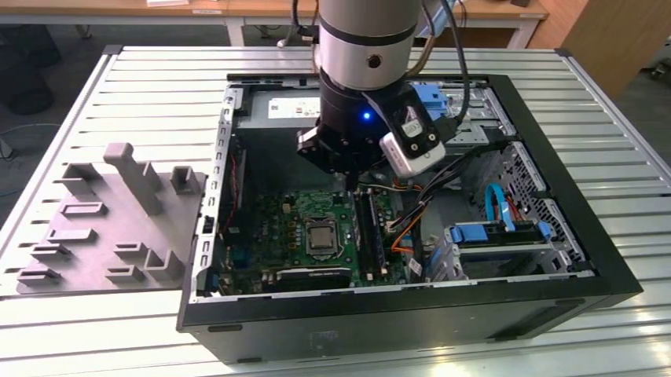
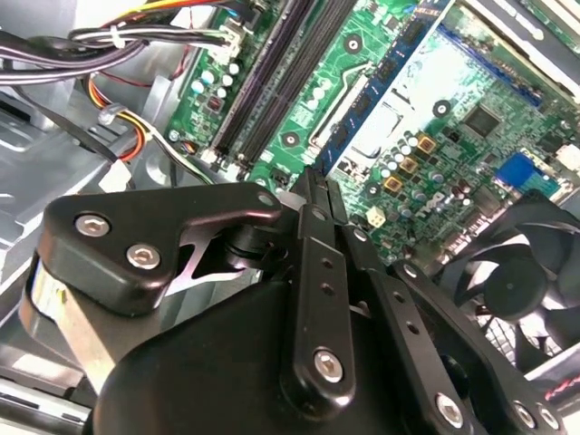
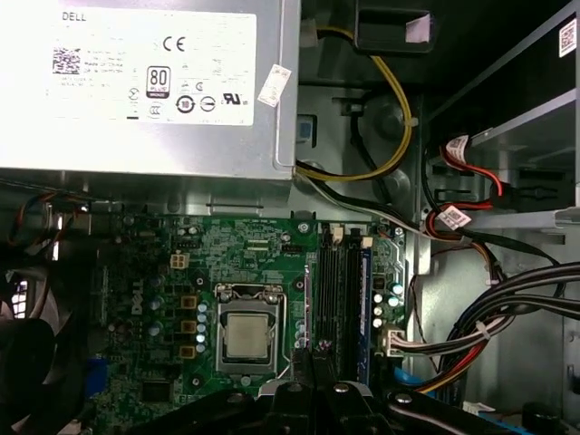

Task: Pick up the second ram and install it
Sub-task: 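Insert the second ram into the second slot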

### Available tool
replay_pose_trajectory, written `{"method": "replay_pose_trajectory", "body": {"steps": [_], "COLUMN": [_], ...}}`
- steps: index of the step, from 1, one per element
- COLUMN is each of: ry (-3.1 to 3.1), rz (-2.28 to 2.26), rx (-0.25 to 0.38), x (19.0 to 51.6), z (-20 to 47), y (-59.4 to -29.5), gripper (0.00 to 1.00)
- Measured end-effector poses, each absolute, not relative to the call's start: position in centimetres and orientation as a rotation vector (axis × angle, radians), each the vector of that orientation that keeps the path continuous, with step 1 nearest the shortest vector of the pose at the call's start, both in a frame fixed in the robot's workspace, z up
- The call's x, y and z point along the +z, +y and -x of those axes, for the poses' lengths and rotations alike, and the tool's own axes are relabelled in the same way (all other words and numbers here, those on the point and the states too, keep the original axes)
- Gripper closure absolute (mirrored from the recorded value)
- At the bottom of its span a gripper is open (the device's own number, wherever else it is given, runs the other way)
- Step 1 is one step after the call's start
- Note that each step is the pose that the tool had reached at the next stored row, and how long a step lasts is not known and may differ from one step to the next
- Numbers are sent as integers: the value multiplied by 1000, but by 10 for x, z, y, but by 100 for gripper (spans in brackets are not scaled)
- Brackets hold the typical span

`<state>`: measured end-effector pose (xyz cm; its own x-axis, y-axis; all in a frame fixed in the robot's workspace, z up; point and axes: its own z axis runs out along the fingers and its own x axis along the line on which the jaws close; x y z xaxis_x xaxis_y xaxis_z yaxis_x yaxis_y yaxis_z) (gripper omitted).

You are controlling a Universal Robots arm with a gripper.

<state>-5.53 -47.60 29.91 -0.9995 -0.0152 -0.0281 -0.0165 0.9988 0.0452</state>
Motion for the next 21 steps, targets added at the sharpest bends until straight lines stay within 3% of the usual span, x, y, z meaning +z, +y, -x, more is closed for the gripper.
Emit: {"method": "replay_pose_trajectory", "body": {"steps": [21], "ry": [3113], "rz": [25], "rx": [70], "x": [276], "z": [43], "y": [-476], "gripper": [88]}}
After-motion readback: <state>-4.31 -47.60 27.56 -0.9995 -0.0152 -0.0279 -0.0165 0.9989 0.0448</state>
